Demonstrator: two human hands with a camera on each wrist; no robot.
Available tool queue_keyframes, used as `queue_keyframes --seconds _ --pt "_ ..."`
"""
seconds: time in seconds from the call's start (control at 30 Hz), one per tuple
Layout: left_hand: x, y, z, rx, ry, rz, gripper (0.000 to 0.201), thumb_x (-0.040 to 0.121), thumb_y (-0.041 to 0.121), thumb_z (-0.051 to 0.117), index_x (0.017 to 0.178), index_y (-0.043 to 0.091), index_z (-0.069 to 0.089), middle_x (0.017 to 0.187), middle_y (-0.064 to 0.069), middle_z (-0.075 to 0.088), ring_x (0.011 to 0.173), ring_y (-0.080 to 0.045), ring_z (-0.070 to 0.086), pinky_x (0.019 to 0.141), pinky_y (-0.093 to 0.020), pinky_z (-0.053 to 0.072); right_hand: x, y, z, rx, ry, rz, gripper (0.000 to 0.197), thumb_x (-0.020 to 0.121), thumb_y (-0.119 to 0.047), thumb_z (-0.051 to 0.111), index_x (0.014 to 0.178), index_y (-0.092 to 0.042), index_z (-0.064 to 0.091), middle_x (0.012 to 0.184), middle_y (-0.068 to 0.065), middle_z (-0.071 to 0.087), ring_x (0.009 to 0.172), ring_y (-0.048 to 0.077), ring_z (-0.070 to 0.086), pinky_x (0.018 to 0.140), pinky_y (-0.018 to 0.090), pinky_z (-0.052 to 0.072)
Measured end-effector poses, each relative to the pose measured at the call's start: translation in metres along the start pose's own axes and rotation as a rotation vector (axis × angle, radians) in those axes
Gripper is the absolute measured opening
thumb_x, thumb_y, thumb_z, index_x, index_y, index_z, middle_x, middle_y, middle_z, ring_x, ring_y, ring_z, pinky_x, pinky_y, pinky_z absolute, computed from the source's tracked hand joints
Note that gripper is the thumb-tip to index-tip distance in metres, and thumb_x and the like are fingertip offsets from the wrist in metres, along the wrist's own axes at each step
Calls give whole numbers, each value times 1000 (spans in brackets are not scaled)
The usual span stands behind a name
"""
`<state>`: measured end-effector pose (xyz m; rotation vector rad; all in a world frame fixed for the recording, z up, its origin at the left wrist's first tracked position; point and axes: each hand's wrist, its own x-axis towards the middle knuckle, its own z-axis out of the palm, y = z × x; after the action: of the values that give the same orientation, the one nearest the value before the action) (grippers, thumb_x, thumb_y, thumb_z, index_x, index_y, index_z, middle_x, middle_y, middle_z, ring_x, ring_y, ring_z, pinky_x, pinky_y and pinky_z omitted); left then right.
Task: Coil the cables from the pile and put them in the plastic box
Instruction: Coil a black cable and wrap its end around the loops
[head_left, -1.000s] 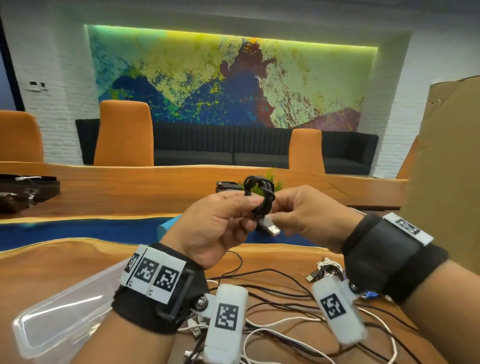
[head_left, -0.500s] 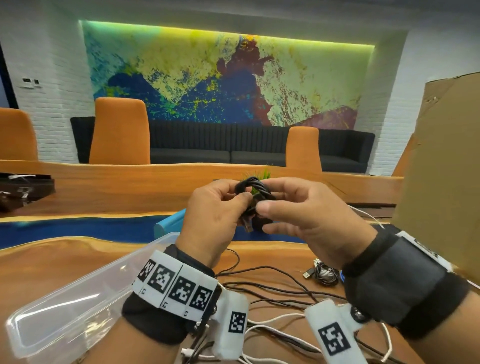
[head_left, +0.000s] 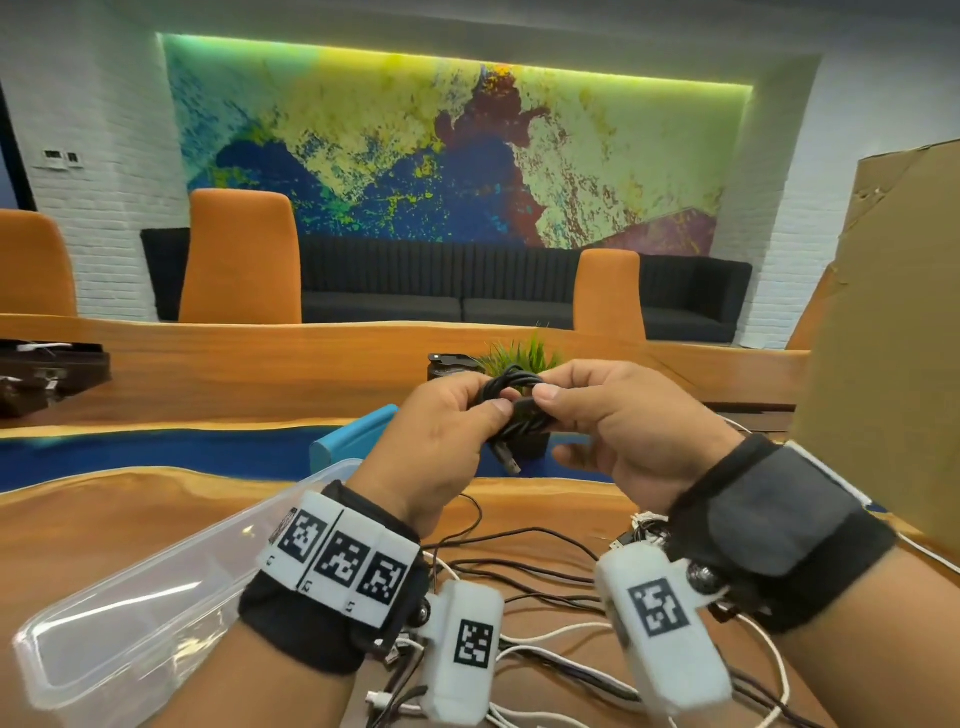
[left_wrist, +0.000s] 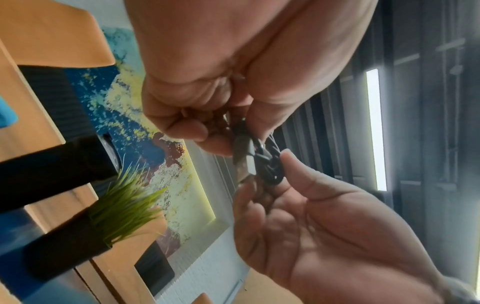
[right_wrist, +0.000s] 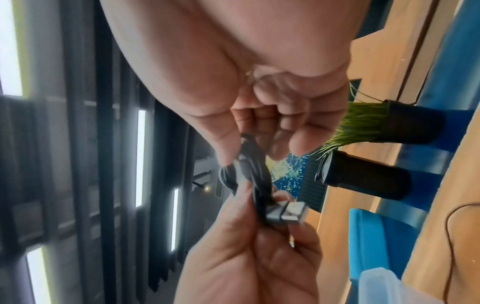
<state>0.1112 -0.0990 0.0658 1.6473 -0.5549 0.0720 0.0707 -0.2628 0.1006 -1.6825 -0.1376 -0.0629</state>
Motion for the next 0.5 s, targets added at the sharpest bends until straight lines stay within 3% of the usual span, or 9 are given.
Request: queue_keyframes --seconds 0.1,0.2,0.3,0.37,0.43,0.5 --pt "3 -6 -4 107 -57 28 19 101 17 52 108 22 70 100 -2 74 94 -15 65 83 -34 50 2 0 -2 -111 21 -3 9 96 -16 59 95 -12 67 97 9 73 89 22 64 66 30 51" --pt "2 -5 -2 88 -33 61 15 98 15 57 101 18 72 92 -3 74 81 -7 65 71 -25 49 4 0 2 -329 103 -148 10 96 -15 60 99 -13 69 96 11 71 86 21 66 63 23 56" --pt "2 -3 2 36 51 139 12 94 16 63 94 9 73 84 -12 74 72 -11 65 65 -27 53 5 -1 3 -386 121 -260 11 93 -13 63 101 -12 72 91 10 72 80 20 69 62 24 58" --pt "4 -7 1 8 74 152 15 96 19 62 97 8 72 87 -15 73 73 -12 65 66 -28 53 5 -2 1 -329 99 -227 12 93 -12 63 101 -11 71 94 13 73 84 25 71 64 26 60" --pt "6 -10 -1 -83 28 105 17 97 18 59 104 8 71 89 -13 73 75 -8 64 66 -21 49 4 -4 -1 -170 41 -127 10 93 -13 62 100 -8 68 98 16 71 83 26 68 62 25 58" --pt "7 -13 -3 -279 -73 10 24 95 22 61 112 8 70 96 -17 71 82 -13 62 70 -28 41 4 -6 -2 7 -31 -33 9 93 -14 61 97 -8 65 94 14 67 80 21 62 60 24 55"
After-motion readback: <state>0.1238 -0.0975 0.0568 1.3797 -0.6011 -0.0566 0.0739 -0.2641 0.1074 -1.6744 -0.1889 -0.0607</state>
